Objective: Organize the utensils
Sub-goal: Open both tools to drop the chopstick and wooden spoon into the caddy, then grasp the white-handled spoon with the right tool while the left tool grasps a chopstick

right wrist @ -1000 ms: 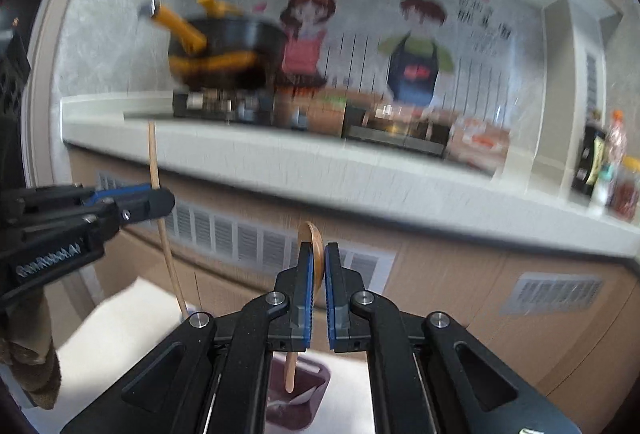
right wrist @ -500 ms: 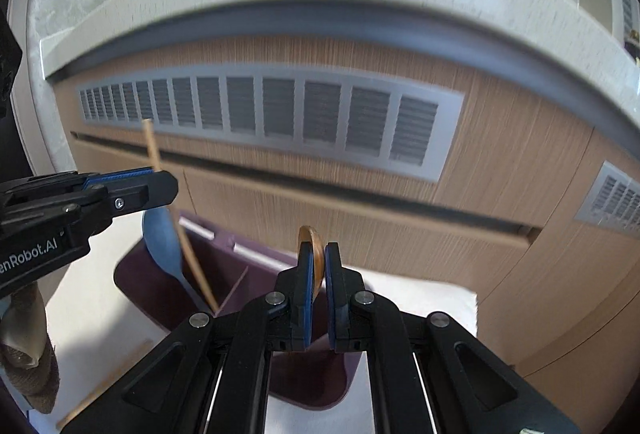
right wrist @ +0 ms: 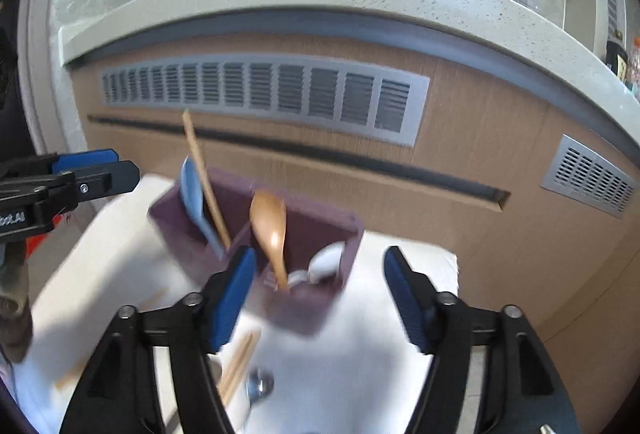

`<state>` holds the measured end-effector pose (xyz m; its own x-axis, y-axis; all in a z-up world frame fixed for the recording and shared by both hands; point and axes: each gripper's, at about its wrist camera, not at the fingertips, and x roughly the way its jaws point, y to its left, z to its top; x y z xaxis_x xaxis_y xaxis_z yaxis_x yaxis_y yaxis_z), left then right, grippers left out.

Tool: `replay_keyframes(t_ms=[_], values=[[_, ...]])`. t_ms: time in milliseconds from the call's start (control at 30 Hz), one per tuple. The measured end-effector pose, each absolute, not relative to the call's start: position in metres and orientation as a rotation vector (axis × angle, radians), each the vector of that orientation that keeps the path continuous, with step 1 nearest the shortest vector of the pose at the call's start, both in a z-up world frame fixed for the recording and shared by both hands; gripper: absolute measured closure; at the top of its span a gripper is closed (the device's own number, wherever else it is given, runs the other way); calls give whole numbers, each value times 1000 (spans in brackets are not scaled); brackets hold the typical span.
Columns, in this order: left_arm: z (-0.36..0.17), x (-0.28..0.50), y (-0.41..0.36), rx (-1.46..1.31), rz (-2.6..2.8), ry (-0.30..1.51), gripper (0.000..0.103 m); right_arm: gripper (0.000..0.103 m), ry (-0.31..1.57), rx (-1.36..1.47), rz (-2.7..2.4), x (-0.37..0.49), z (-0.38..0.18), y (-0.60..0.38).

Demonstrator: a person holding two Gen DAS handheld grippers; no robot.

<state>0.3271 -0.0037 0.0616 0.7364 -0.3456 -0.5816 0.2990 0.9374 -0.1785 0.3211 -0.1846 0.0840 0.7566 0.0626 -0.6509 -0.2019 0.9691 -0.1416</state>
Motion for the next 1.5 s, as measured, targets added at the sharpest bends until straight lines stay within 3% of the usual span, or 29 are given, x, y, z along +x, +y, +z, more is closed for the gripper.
replay_keyframes(t_ms=[167, 233, 567, 600, 733, 933, 1067, 1133, 1500], values=[[17, 294, 0, -94, -325, 787, 34, 17, 713, -278, 125, 286, 61, -178], [-2, 280, 0, -99, -306, 845, 31, 8, 742, -273, 132, 276, 52, -176], [-43, 229, 16, -69, -221, 906, 29, 2, 852, -271, 219, 218, 8, -164], [-45, 227, 24, -85, -213, 912, 29, 4, 868, -245, 237, 215, 5, -166], [-53, 232, 45, -144, -170, 942, 28, 39, 934, -171, 255, 208, -4, -173], [-63, 234, 55, -185, -161, 980, 28, 71, 993, -136, 301, 201, -17, -170], [-65, 233, 50, -178, -179, 997, 28, 74, 988, -193, 298, 199, -22, -160], [-67, 233, 47, -175, -188, 1004, 28, 83, 989, -216, 292, 199, -22, -158], [-76, 237, 34, -208, -274, 1091, 27, 83, 822, -201, 205, 207, 43, -190]])
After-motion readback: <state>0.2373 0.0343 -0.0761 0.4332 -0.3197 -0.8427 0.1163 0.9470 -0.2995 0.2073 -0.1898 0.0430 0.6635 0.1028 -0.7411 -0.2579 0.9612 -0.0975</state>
